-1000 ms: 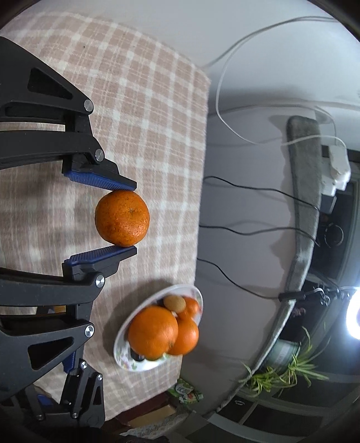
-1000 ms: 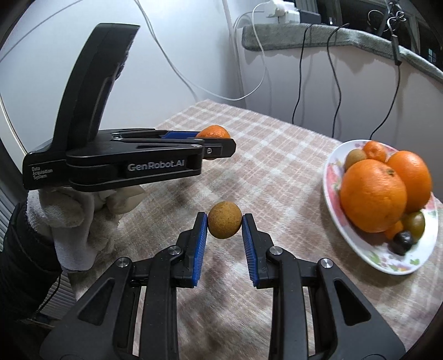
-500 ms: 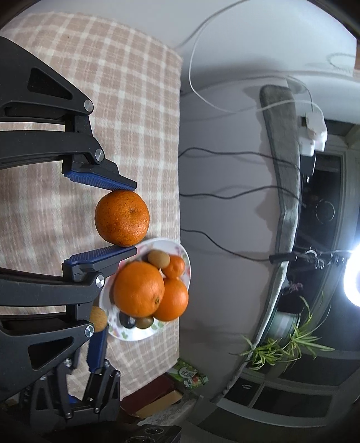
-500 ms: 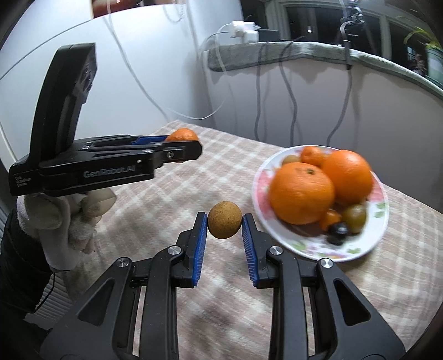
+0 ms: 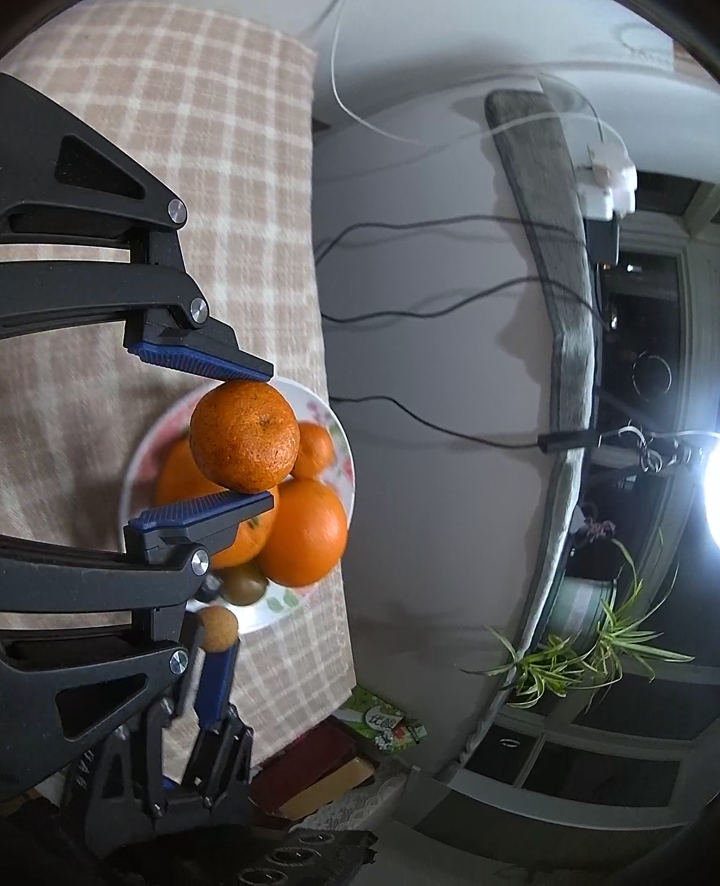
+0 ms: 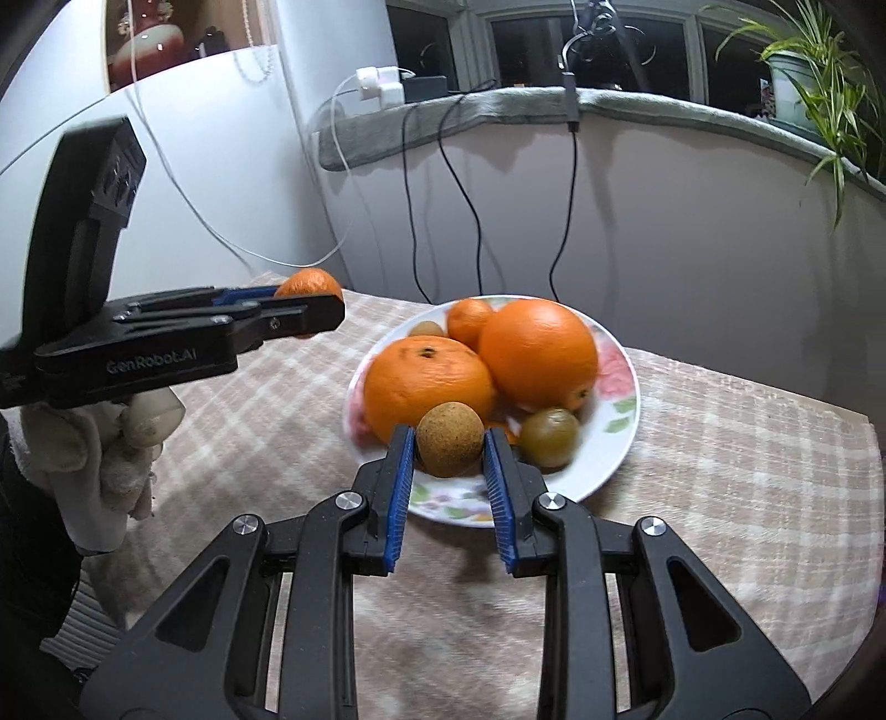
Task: Organize fruits
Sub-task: 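Lift and carry the brown fruit with the right gripper over the plate while the left carries the mandarin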
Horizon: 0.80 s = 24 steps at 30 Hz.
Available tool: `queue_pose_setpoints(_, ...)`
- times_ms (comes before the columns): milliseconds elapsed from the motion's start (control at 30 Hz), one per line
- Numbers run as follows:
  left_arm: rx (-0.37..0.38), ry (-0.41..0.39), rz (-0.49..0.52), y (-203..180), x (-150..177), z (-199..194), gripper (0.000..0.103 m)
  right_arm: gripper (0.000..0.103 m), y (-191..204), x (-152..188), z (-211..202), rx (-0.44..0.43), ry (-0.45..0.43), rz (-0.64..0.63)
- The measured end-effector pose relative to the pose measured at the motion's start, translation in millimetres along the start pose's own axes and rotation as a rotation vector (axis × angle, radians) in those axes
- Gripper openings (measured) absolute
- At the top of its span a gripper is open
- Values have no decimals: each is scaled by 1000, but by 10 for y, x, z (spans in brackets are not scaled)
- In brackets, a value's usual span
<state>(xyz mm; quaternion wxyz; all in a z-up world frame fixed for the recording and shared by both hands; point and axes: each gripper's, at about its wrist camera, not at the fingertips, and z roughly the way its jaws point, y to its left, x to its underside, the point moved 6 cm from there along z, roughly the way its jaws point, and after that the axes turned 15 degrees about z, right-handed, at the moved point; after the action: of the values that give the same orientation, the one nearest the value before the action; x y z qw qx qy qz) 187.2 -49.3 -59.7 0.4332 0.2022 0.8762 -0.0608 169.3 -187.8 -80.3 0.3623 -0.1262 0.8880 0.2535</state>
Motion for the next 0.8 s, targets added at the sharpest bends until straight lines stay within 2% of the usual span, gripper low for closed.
queue_pose_setpoints(367,16,22,2,-62,-142,303,38,27,-129,-14,167,11,11,9)
queue_pose_setpoints(800,35,29,-9,-57,-182,483,38,27,-136,-22,247,15,11,6)
